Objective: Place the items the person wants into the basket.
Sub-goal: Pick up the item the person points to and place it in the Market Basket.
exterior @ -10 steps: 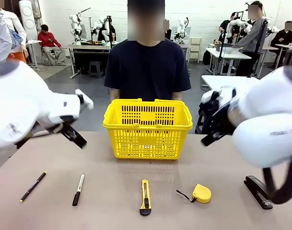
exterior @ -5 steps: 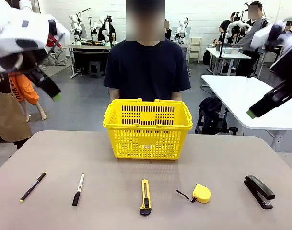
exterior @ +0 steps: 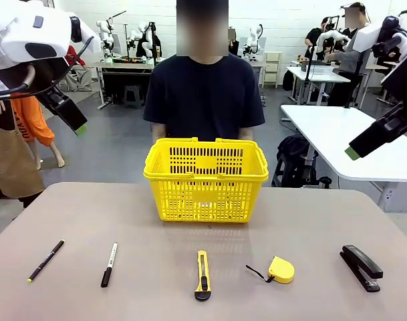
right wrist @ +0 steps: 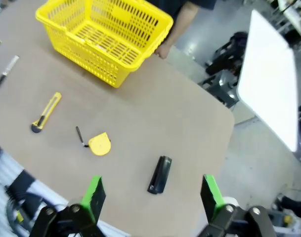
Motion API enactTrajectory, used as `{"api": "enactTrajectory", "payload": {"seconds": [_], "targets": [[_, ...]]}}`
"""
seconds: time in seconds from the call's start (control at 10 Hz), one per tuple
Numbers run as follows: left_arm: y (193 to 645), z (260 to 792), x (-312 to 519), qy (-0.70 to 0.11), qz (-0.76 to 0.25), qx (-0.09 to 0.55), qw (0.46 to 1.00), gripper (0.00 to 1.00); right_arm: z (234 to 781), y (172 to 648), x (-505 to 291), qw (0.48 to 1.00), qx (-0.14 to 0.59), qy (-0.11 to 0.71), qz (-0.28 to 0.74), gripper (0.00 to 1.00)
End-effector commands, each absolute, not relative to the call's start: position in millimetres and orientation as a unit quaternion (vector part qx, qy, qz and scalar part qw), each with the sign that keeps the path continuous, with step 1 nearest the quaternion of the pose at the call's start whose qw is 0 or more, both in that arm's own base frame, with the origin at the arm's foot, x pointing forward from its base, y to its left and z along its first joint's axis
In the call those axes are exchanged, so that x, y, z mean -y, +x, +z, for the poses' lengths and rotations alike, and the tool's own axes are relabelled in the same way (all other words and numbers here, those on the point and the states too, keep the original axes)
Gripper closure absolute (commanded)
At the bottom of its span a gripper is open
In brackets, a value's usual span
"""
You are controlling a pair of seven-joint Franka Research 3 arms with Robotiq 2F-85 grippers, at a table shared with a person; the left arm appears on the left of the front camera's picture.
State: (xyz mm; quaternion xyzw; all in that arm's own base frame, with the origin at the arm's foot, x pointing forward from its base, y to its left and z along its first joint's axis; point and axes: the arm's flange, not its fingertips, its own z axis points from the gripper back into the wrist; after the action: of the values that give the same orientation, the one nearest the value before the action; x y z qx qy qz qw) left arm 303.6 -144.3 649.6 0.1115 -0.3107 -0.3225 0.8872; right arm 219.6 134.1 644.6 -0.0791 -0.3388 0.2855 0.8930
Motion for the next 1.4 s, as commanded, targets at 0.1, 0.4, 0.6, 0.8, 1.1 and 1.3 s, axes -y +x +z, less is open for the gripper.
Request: {"api": "enactTrajectory", "payload": {"seconds": [0.1,0.4,0.6,0.8,1.1,1.3], "targets": [[316,665,106,-0.057,-0.381,0.271,0.882,0.00,657,240,-80,0.884,0.222,0.144,0.384,0.00],[347,662,-12,-0.292,-0.416,0.239,0.827,0.00,667,285,32,0.821,0.190,0.363,0.398,0.00],[356,654,-88,-0.327,-0.383,0.271,0.821,0.00,661,307,103,0.807,0.240,0.427,0.329,0.00],[342,631,-154,-0.343,-0.353,0.304,0.815,0.00,652,309,143,0.803,0.264,0.452,0.284,0.00],[304,624,-221,-0.335,-0.307,0.351,0.819,0.00,645,296,185,0.820,0.287,0.427,0.252,0.00],[281,632,-223,-0.311,-0.302,0.355,0.828,0.00,645,282,197,0.843,0.284,0.381,0.251,0.00]]}}
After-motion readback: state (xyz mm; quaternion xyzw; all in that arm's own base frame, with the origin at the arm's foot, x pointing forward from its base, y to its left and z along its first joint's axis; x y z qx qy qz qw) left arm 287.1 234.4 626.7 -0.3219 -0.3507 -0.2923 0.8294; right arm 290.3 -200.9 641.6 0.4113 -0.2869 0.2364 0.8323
